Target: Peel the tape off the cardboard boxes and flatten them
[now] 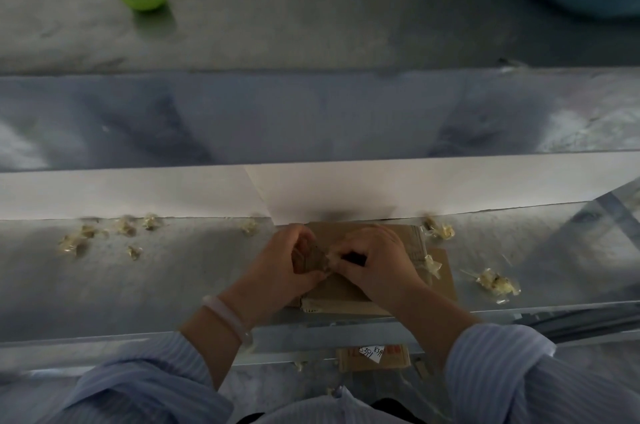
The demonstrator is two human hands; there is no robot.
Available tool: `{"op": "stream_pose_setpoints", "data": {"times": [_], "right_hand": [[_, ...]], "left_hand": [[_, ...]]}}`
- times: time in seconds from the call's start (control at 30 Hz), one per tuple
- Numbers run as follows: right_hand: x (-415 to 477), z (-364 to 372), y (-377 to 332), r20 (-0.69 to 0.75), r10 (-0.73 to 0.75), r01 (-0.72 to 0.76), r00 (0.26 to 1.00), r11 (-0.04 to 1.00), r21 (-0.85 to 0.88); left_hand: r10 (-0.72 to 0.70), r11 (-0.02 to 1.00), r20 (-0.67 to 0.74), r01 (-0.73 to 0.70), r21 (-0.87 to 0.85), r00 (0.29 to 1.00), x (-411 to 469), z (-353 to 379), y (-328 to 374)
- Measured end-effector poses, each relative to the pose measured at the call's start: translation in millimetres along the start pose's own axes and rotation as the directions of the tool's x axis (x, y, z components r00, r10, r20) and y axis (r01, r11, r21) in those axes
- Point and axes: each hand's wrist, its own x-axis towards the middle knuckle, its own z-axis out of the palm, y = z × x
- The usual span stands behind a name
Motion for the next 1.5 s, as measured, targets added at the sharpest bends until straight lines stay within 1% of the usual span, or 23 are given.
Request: {"op": "stream_pose_setpoints", "data": {"times": [0.07,0.17,0.27,0.37,0.53,0.63,0.77,1.0,1.1,1.23,1.33,1.4,1.5], "right_hand": [[0,0,1,0.008,-0.01,0.01,1.0,1.0,-0.005],[-1,-2,3,0.034,-0.003,0.003,0.999,1.0,0.009],[-1,-4,4,0.076,0.017,-0.018,0.997,1.0,0.016],[-1,-5,3,0.091,0.022,-0.023,0.996,1.0,0.014],[-2,-8,1,0.098,0.056,-0.063,0.994,0.996,0.065],[-2,-10,-1,0.108,0.076,-0.085,0.991,0.993,0.08],[-3,-10,0,0.117,0.075,-0.085,0.99,0.993,0.083],[-3,-8,-1,0.101,0.084,-0.097,0.991,0.988,0.122],[0,-5,-7,0.061,0.081,-0.085,0.995,0.993,0.079],[4,-2,-21,0.023,0.114,-0.115,0.993,0.993,0.013],[10,0,-26,0.053,0.14,-0.14,0.989,0.99,0.011],[12,1,-28,0.08,0.133,-0.132,0.988,0.991,-0.016],[15,0,-30,0.111,0.099,-0.099,0.989,0.995,-0.005]], "left_hand": [[0.005,0.998,0.02,-0.006,0.056,1.0,0,-1,-4],[0.016,0.999,0.04,-0.018,0.051,0.999,-2,-3,-6],[0.074,0.992,0.077,-0.082,0.097,0.994,-3,-2,-8],[0.121,0.984,0.058,-0.128,0.125,0.991,-4,3,-13],[0.177,0.974,0.005,-0.176,0.146,0.984,-9,5,-12],[0.226,0.95,-0.019,-0.216,0.226,0.974,-11,4,-7],[0.271,0.919,-0.016,-0.254,0.3,0.962,-18,7,-3],[0.278,0.933,-0.063,-0.254,0.257,0.959,-25,7,-6],[0.267,0.942,-0.103,-0.237,0.237,0.958,-29,9,-8],[0.204,0.968,-0.153,-0.177,0.176,0.967,-32,8,-7],[0.135,0.98,-0.196,-0.101,0.174,0.971,-34,8,-2],[0.075,0.991,-0.229,-0.048,0.124,0.97,-33,8,1],[0.039,0.999,-0.256,-0.032,0.034,0.966,-31,10,0]]}}
